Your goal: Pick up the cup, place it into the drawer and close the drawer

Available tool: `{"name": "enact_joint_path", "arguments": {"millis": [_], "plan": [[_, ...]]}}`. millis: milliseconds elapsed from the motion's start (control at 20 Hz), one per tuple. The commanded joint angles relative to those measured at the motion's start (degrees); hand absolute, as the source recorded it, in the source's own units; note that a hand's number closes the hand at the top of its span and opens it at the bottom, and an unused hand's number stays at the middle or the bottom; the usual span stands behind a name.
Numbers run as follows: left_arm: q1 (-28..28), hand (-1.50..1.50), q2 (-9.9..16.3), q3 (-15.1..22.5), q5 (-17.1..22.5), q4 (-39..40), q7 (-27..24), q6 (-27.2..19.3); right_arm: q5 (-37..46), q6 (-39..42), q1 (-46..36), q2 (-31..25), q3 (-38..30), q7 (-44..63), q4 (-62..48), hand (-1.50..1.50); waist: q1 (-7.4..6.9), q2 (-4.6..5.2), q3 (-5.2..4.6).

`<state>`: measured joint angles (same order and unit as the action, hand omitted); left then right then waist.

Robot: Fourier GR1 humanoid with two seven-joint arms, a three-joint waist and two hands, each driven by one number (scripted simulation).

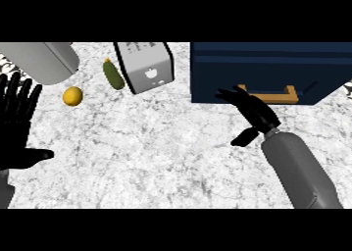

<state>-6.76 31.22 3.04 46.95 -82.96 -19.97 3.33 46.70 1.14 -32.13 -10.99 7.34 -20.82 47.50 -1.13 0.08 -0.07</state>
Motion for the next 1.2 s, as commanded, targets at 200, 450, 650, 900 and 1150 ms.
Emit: {"name": "enact_joint_path", "arguments": {"millis": [200,450,650,900,1150], "plan": [[6.21,-1.50,0.25,-2.93,-0.10,-1.91,-1.31,6.08,-1.86,-0.56,-13.33,-1.76,-7.10,-8.29,-22.51,-1.50,-1.06,0.45,0.14],[1.78,-1.50,-1.82,-1.54,-2.42,1.17,-1.29,4.59,-1.48,-0.73,-18.53,-4.80,-9.04,-11.41,-30.55,-1.50,-1.98,1.10,0.20],[2.20,-1.50,-1.35,-0.79,-2.18,1.45,-0.18,6.79,-1.41,0.64,-20.77,-7.46,-9.74,-13.10,-33.45,-1.50,-3.12,1.59,0.23],[-0.76,-1.50,-2.62,-0.90,-3.35,2.37,-0.66,4.87,-2.41,1.44,-24.22,-8.34,-11.34,-11.93,-35.64,-1.50,-3.86,2.09,0.26],[-1.31,-1.50,-3.87,-0.27,-4.78,2.32,-2.00,4.58,-2.16,2.57,-24.51,-10.52,-11.13,-15.23,-37.13,-1.50,-4.27,2.28,0.30]]}}
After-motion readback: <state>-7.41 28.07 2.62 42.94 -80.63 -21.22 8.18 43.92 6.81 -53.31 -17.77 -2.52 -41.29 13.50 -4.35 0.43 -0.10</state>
